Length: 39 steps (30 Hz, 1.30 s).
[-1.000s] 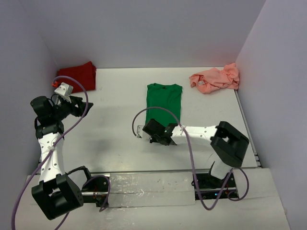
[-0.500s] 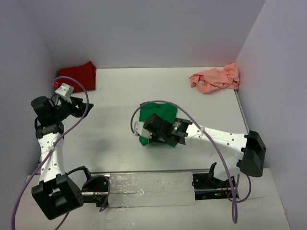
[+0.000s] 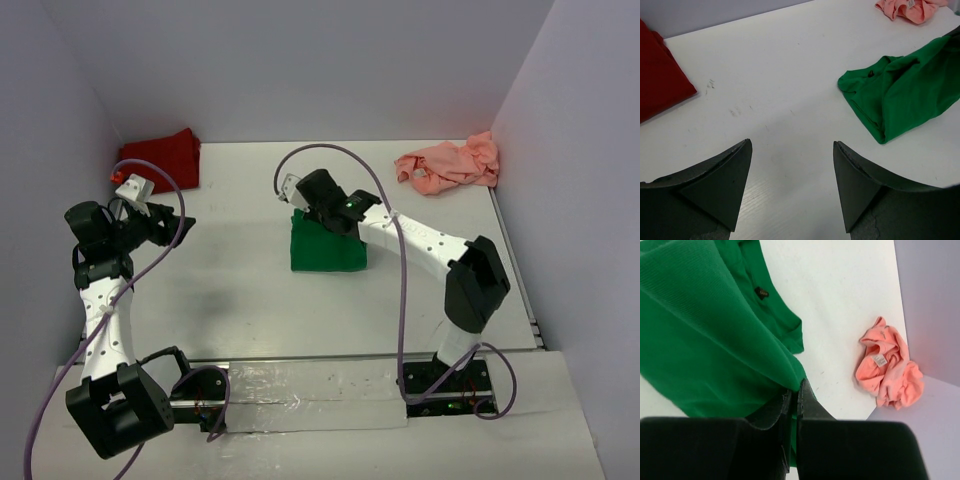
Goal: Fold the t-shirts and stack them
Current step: Fold the long partially folded tshirt into a neat square
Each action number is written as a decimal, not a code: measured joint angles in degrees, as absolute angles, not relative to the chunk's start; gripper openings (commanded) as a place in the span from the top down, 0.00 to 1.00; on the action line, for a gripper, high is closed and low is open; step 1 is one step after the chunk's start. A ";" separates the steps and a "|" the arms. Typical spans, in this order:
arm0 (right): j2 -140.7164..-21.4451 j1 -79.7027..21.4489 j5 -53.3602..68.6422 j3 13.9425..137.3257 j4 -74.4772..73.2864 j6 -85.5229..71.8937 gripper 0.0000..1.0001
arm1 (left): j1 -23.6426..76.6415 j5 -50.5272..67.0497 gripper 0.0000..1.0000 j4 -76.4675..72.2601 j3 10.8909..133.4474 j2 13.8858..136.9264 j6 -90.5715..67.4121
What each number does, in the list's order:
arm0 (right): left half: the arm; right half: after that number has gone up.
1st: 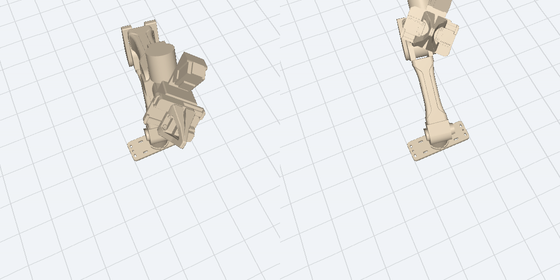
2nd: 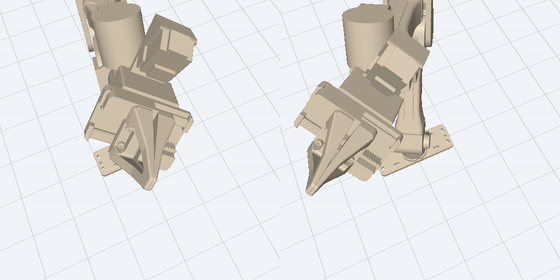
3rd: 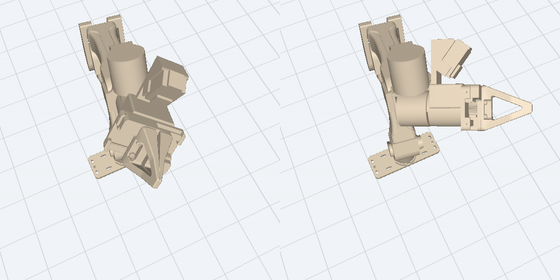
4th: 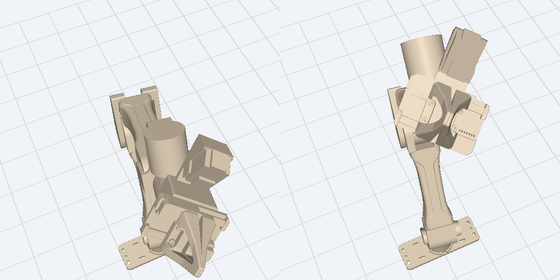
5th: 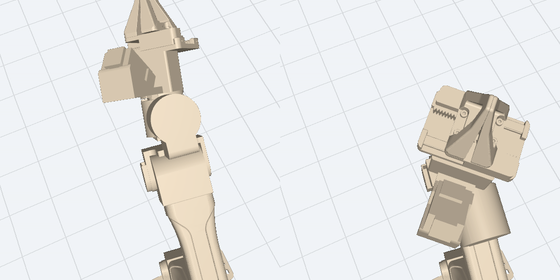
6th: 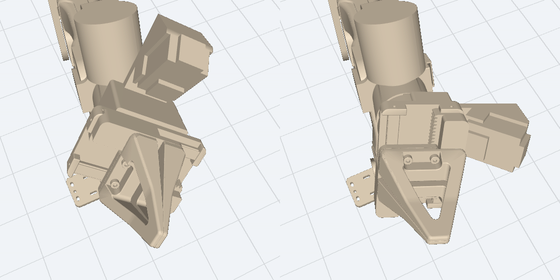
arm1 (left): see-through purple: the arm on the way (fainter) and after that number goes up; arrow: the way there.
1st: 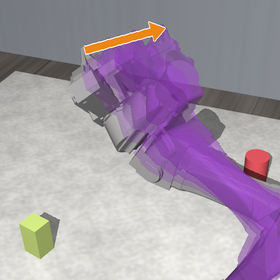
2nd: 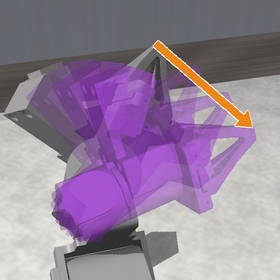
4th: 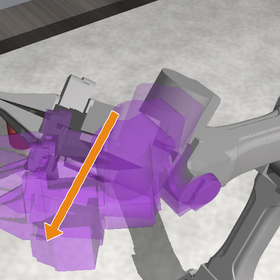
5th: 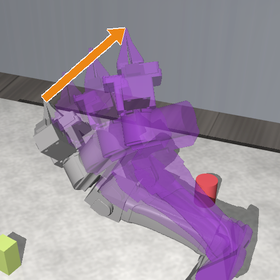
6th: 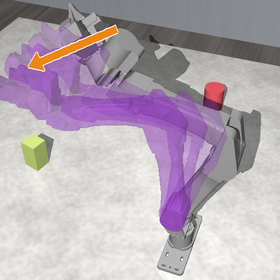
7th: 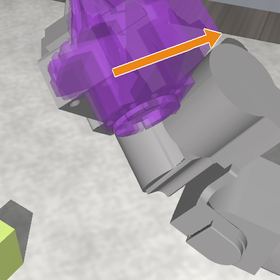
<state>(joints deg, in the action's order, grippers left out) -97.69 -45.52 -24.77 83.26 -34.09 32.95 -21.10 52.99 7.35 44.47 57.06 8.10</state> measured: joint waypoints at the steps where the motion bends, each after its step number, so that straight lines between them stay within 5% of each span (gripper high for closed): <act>1: -98.80 -45.47 -24.80 83.88 -33.58 33.21 1.00 | -21.10 52.99 0.25 7.44 44.47 57.06 8.14; 15: -107.63 -43.51 -25.61 85.76 -26.92 36.67 1.00 | -21.10 53.43 0.25 7.64 44.47 57.06 8.43; 16: -108.77 -42.94 -25.71 86.21 -26.04 36.86 0.93 | -21.10 53.45 0.25 7.66 44.47 57.06 8.45; 19: -113.12 -40.93 -26.81 88.31 -23.03 36.91 0.46 | -21.10 53.56 0.24 7.73 44.47 57.06 8.51; 22: -117.14 -39.35 -28.82 89.60 -18.70 37.54 0.35 | -21.10 53.87 0.24 7.99 44.47 57.08 8.73; 32: -115.09 -40.10 -32.40 85.69 -11.53 36.36 0.36 | -21.10 54.33 0.24 8.19 44.47 57.08 9.32; 39: -108.29 -44.45 -26.15 86.54 -21.43 27.94 0.37 | -21.10 54.39 0.24 8.19 44.47 57.08 9.32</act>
<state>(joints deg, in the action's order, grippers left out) -108.29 -44.45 -26.15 86.54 -21.43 27.94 -21.10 54.39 8.19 44.47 57.08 9.32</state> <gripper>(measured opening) 0.627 0.760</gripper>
